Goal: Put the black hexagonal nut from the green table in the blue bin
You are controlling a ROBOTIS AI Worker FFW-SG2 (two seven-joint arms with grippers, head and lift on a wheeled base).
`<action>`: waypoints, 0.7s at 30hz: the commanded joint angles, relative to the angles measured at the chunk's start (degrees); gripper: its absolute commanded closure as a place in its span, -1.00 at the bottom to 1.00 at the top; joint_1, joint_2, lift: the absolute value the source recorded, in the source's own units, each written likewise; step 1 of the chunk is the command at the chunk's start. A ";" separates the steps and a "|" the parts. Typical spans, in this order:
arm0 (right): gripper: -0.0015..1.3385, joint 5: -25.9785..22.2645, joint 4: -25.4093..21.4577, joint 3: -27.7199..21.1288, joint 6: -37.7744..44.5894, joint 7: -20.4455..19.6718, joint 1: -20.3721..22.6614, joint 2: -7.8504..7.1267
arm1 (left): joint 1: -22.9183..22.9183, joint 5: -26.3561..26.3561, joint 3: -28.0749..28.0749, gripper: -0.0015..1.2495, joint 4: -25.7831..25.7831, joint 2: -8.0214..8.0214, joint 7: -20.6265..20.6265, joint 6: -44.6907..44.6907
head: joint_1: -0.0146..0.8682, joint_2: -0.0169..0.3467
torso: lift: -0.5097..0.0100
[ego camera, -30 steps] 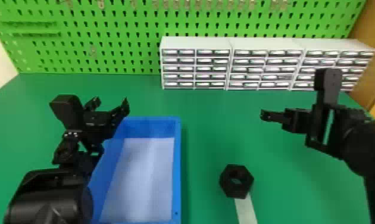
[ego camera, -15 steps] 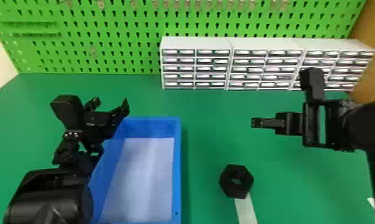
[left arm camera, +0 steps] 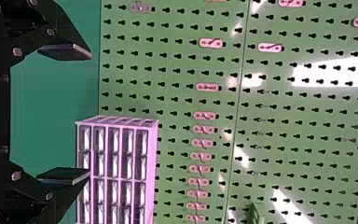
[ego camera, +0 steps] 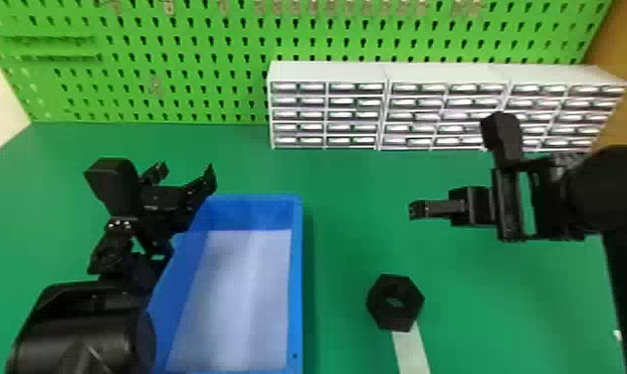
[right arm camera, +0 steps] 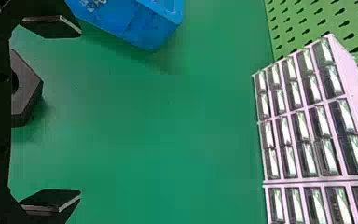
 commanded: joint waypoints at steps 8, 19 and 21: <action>-0.87 0.66 5.11 4.05 0.18 0.00 -0.97 -0.85 | -0.09 0.00 0.02 -0.41 0.00 -0.15 0.00 0.00 | 0.59 -0.63 | 0.59; -0.87 0.49 9.51 6.95 0.18 0.00 -0.97 -1.29 | -0.17 0.00 0.02 -0.41 0.00 -0.15 0.09 0.00 | 0.59 -0.63 | 0.59; -0.87 0.31 10.12 7.30 0.18 0.00 -0.88 -1.29 | -0.17 0.00 0.02 -0.41 0.00 -0.15 0.00 0.00 | 0.59 -0.63 | 0.59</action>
